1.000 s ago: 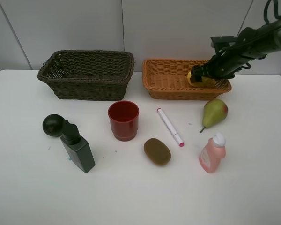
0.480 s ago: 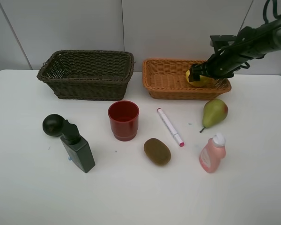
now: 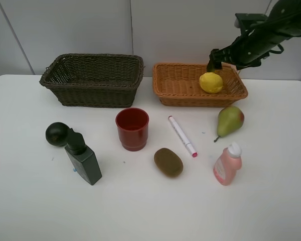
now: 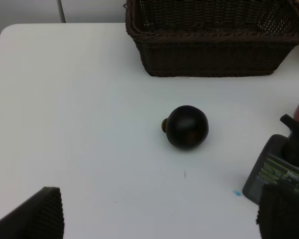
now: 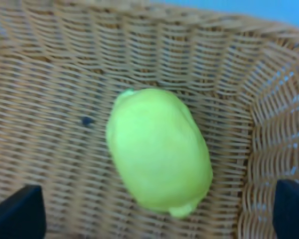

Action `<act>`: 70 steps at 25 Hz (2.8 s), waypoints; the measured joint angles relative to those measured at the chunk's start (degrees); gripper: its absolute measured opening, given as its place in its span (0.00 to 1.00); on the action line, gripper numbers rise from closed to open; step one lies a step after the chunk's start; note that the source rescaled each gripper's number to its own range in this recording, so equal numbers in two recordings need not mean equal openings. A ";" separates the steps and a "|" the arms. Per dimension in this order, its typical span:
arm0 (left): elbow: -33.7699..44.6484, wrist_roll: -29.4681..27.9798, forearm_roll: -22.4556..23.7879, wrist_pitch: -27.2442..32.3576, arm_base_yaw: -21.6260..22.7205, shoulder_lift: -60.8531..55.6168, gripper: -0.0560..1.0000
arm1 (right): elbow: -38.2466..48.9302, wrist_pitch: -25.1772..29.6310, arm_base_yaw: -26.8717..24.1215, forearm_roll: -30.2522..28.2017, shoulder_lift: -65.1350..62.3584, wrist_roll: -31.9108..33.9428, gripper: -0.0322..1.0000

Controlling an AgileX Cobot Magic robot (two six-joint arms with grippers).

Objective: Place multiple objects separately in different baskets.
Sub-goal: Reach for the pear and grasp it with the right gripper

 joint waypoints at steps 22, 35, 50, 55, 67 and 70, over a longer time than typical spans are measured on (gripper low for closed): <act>0.00 0.00 0.00 0.00 0.00 0.00 1.00 | 11.60 21.89 0.00 -14.49 -9.55 50.54 1.00; 0.00 0.00 0.00 0.00 0.00 0.00 1.00 | 20.25 6.07 0.28 -7.53 -6.47 50.58 1.00; 0.00 0.00 0.00 0.00 0.00 0.00 1.00 | 20.25 1.92 0.66 -7.47 -1.53 50.58 1.00; 0.00 0.00 0.00 0.00 0.00 0.00 1.00 | 20.25 0.40 0.66 -7.47 -1.07 50.58 1.00; 0.00 0.00 0.00 0.00 0.00 0.00 1.00 | 20.25 -0.79 0.66 -7.50 1.22 50.53 1.00; 0.00 0.00 0.00 0.00 0.00 0.00 1.00 | 20.25 -0.79 0.66 -7.50 1.22 50.53 1.00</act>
